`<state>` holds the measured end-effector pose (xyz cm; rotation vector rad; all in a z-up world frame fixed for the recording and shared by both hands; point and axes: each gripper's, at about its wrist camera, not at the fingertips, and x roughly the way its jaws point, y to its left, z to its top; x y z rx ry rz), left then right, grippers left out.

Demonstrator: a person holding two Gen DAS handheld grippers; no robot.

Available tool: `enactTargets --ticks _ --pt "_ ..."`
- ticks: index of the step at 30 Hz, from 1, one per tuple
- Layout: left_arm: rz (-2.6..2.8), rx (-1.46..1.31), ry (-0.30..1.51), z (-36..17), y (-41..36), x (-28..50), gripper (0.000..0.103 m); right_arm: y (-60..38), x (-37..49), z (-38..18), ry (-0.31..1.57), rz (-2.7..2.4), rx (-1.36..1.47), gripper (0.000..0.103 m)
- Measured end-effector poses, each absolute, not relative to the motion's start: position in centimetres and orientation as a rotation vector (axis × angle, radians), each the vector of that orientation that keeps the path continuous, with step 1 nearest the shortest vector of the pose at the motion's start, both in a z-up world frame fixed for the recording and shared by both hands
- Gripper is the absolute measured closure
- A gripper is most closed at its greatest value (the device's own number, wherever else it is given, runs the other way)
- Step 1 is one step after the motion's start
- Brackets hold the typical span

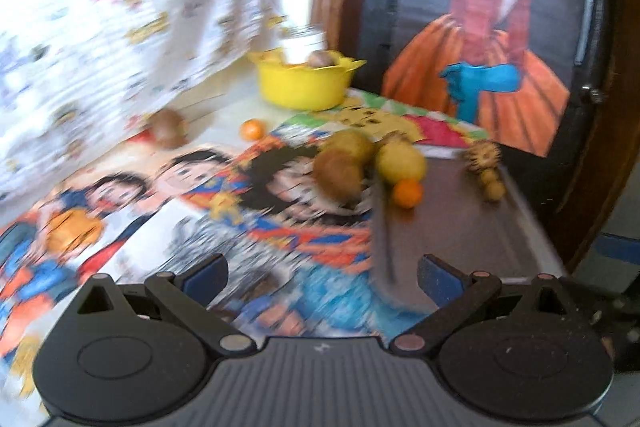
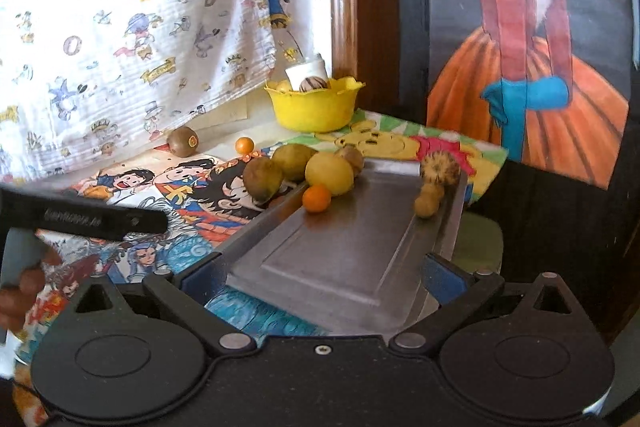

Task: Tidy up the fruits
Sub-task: 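Withdraw both tools from the tray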

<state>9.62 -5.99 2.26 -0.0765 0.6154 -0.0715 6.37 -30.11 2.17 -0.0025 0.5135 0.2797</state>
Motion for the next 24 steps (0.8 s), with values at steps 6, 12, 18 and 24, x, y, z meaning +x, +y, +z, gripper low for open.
enactTargets --ticks 6,12,18,24 --pt "-0.016 -0.087 0.644 1.5 -3.7 7.2 0.000 -29.0 5.4 1.3 0.557 0.294 0.014 0.001" --pt "0.025 -0.115 0.653 1.4 -2.0 6.5 0.000 -27.1 4.9 0.6 0.591 0.336 -0.014 0.001" --pt "0.057 -0.130 0.666 0.9 -0.7 6.3 0.000 -25.7 4.8 0.1 0.614 0.379 -0.048 0.001" --pt "0.100 -0.152 0.680 0.5 0.7 6.1 0.000 -24.3 5.1 -0.4 0.632 0.439 -0.085 0.001"
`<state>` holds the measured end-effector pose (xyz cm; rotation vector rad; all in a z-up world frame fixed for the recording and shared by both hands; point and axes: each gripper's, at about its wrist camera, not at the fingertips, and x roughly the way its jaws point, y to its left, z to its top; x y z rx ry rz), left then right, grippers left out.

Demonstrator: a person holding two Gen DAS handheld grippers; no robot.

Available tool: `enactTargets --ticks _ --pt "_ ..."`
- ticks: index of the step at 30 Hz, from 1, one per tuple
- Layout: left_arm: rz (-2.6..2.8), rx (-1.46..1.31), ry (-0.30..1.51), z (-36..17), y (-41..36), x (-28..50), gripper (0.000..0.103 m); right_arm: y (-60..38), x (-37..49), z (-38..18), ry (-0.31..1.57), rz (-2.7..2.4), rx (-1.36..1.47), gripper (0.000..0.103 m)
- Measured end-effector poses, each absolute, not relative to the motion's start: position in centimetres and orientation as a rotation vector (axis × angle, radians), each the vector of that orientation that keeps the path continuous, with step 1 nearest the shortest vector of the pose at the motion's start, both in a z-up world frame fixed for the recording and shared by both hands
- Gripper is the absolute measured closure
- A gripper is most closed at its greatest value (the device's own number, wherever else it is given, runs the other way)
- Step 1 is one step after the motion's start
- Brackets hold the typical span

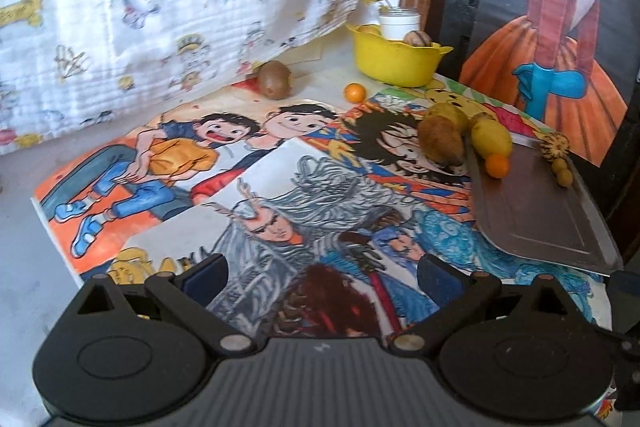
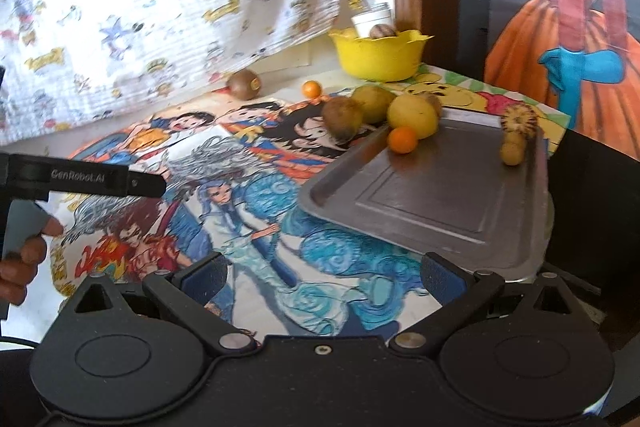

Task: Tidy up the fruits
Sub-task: 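Withdraw both tools from the tray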

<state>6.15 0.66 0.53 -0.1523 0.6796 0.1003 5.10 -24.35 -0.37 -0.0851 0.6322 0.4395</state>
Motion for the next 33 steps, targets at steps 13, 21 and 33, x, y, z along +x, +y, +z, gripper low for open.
enactTargets --ticks 13,21,33 --pt "0.179 -0.185 0.690 0.1 3.3 6.5 0.000 -22.8 5.6 0.4 0.580 0.534 -0.181 0.001" --pt "0.191 -0.181 0.695 0.2 3.5 7.4 0.000 -22.7 6.7 0.2 0.581 0.554 -0.196 0.001" --pt "0.190 -0.116 0.694 0.3 4.0 10.1 0.000 -22.6 9.5 1.2 0.541 0.568 -0.254 0.001"
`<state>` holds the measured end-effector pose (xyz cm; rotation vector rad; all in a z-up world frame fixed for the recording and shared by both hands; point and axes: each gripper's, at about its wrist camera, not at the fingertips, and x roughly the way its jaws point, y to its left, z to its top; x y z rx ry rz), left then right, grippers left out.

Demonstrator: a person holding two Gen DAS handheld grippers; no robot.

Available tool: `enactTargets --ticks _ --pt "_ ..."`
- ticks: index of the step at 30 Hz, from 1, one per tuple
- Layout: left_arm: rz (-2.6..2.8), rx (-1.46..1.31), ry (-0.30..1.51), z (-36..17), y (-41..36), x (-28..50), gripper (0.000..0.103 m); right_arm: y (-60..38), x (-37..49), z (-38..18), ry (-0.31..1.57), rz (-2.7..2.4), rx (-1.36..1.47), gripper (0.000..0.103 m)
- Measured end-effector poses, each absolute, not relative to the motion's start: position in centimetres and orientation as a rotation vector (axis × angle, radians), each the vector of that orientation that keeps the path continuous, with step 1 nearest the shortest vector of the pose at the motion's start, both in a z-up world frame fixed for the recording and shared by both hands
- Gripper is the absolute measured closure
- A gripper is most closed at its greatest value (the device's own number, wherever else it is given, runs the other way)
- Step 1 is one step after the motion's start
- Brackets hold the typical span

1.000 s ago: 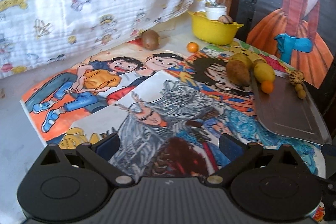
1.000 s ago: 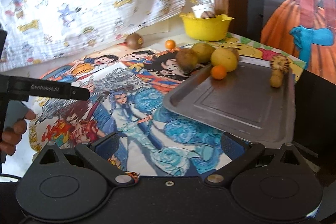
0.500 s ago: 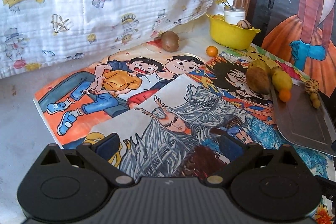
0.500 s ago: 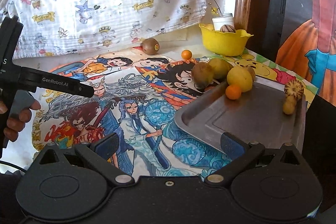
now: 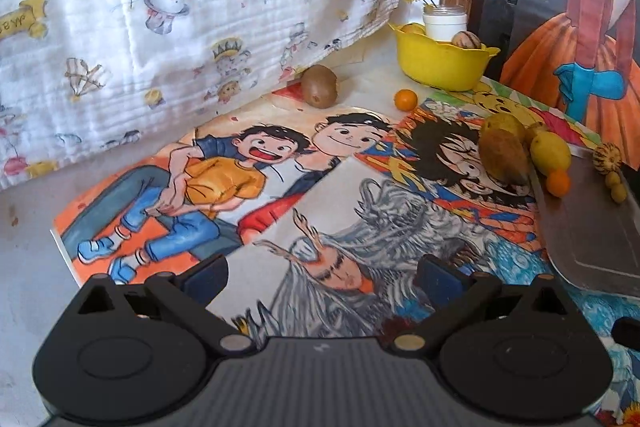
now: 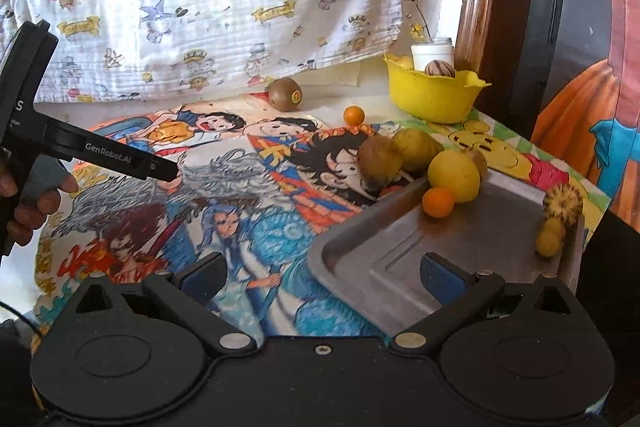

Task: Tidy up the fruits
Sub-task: 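Withdraw both tools from the tray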

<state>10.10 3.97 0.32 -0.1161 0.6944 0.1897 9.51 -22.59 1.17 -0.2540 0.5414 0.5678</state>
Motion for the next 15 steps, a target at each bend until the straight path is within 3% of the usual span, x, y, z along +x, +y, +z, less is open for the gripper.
enactTargets --ticks 15 --pt "0.181 -0.124 0.642 2.1 4.0 4.8 0.000 -22.8 2.9 3.3 0.469 0.547 -0.237 0.001"
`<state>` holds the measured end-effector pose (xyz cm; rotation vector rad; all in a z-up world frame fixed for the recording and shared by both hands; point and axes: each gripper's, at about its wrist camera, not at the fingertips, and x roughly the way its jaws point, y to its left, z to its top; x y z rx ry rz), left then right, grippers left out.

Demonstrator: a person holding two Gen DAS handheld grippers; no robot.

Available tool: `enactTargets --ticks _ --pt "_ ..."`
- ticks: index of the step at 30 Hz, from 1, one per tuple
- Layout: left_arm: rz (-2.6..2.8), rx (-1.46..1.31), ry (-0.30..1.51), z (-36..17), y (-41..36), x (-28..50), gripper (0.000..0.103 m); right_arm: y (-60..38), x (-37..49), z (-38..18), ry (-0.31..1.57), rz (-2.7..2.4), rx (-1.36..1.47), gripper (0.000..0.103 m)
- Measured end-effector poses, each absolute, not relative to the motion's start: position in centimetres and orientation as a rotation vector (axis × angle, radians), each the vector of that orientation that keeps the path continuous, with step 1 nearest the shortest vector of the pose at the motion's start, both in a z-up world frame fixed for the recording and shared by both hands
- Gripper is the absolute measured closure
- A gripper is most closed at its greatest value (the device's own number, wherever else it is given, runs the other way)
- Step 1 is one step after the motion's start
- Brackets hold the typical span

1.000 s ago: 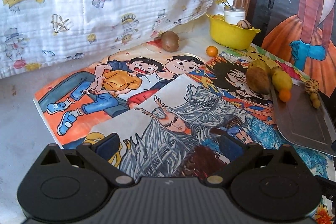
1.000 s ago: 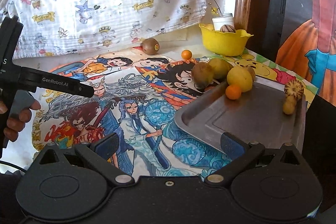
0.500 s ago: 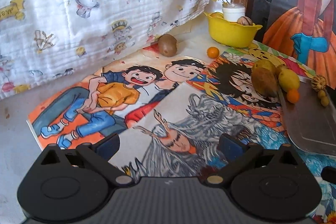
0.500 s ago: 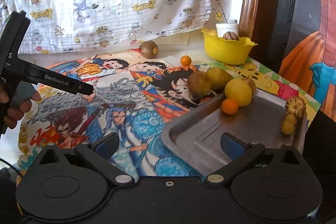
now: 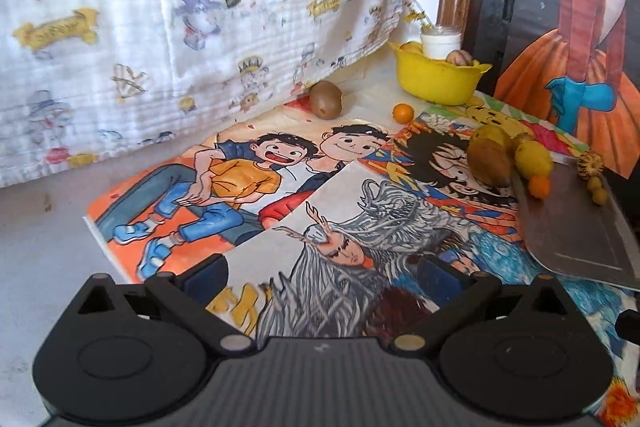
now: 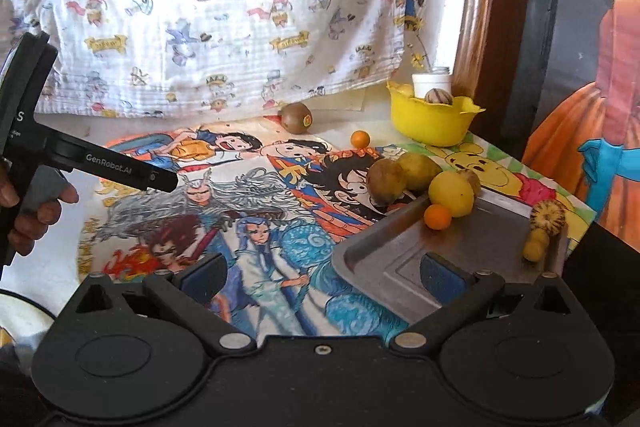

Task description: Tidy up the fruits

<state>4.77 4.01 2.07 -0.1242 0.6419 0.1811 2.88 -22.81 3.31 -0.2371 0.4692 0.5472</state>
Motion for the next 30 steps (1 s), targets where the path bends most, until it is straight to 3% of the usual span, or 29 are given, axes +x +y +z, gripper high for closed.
enactTargets --ticks 11,22,30 --pt "0.078 -0.064 0.599 5.7 4.8 3.8 0.000 -20.2 2.0 7.5 0.390 0.528 -0.253 0.001" --pt "-0.061 -0.003 0.568 4.8 6.4 17.0 0.000 -17.5 15.1 5.9 0.467 0.575 -0.248 0.001" --pt "-0.112 -0.036 0.787 6.0 6.4 24.0 0.000 -16.7 19.1 7.0 0.669 0.456 -0.270 0.001"
